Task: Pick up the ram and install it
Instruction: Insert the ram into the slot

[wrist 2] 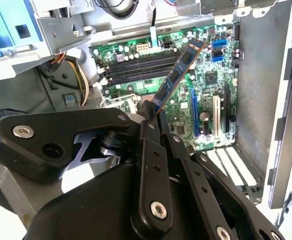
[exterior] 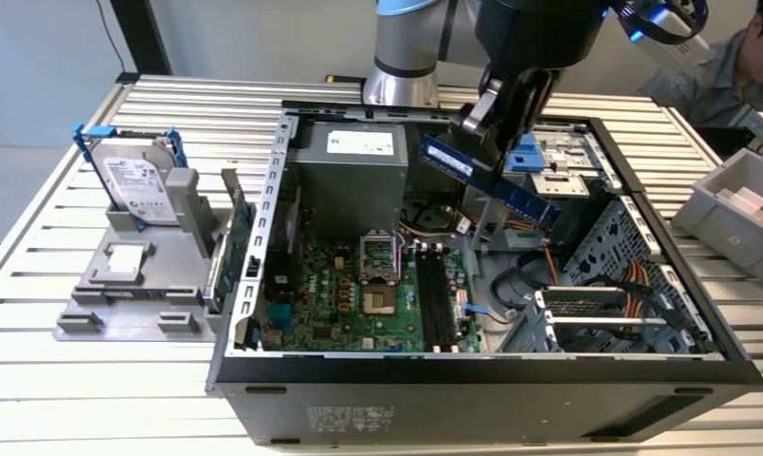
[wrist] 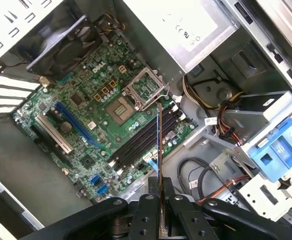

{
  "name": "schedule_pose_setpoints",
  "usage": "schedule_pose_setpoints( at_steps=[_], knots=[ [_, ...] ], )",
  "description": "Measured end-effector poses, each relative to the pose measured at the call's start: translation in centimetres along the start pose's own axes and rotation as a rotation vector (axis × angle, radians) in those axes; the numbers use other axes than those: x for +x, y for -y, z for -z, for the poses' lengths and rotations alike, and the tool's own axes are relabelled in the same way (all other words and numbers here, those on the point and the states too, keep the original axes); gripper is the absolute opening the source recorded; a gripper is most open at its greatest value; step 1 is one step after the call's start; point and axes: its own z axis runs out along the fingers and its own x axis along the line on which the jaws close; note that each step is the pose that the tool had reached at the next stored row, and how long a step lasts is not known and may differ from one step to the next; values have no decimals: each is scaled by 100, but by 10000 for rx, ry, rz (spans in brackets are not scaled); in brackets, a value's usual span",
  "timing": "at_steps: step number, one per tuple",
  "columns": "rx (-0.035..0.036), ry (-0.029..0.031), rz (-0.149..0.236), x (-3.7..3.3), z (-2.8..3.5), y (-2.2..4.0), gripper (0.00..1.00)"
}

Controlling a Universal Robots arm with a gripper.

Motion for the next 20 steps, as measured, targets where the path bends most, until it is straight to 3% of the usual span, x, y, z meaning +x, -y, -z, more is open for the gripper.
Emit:
schedule_pose_setpoints(
  at_steps=[20],
  knots=[
    [32, -20, -1166, 1, 0, 1, 0]
  ],
)
